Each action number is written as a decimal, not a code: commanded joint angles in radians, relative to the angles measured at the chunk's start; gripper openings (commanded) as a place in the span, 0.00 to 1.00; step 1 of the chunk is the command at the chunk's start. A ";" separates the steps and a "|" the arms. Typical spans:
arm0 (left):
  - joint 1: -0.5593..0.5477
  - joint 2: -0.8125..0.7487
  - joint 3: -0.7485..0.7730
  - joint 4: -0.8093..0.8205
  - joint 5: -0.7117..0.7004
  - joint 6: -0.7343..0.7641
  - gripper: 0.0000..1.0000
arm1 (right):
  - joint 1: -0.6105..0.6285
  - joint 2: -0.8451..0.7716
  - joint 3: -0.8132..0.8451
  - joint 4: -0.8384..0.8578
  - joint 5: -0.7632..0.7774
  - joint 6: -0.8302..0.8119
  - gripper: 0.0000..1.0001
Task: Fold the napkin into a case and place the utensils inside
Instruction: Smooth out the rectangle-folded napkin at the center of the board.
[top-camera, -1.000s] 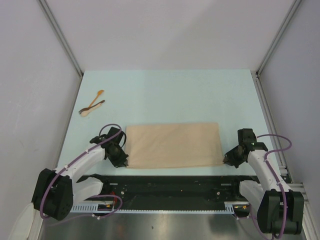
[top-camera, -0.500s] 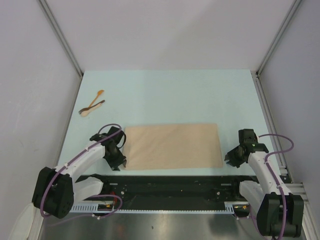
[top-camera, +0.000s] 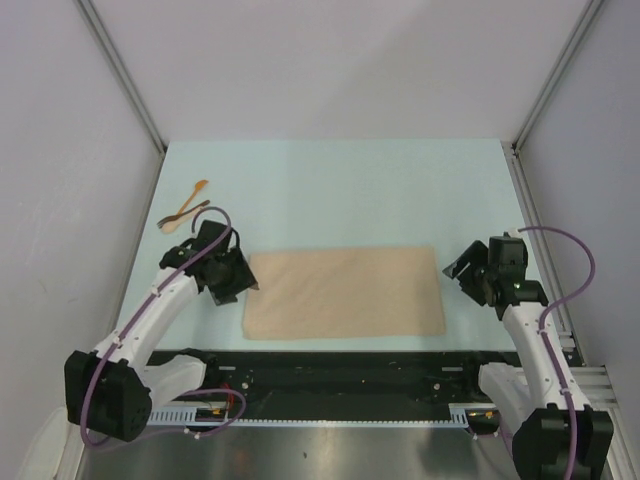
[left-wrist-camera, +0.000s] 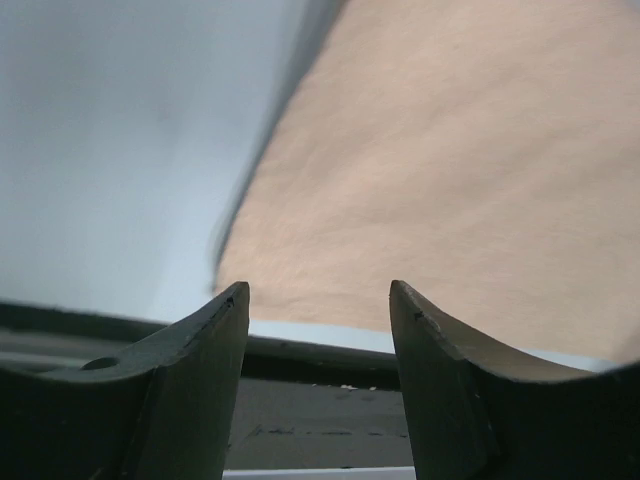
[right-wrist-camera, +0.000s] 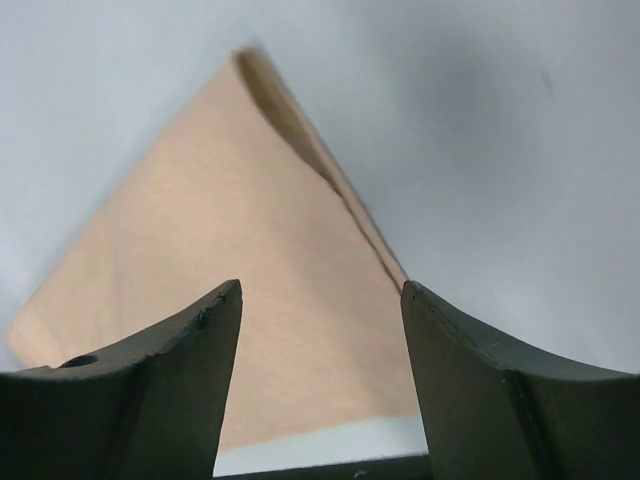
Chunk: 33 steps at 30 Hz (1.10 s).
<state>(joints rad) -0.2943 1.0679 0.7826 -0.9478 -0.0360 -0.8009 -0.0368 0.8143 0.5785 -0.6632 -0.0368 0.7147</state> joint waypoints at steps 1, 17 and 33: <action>0.066 0.050 0.052 0.249 0.209 0.199 0.59 | 0.003 0.091 0.075 0.253 -0.133 -0.237 0.70; 0.083 0.343 0.072 0.664 0.616 0.095 0.16 | 0.164 0.462 0.126 0.593 -0.482 -0.256 0.49; 0.096 0.305 -0.082 0.728 0.505 0.063 0.15 | 0.044 0.753 0.225 0.652 -0.630 -0.371 0.43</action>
<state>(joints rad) -0.2058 1.4212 0.7200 -0.2634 0.4973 -0.7204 0.0093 1.4998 0.7238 -0.0574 -0.6006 0.4015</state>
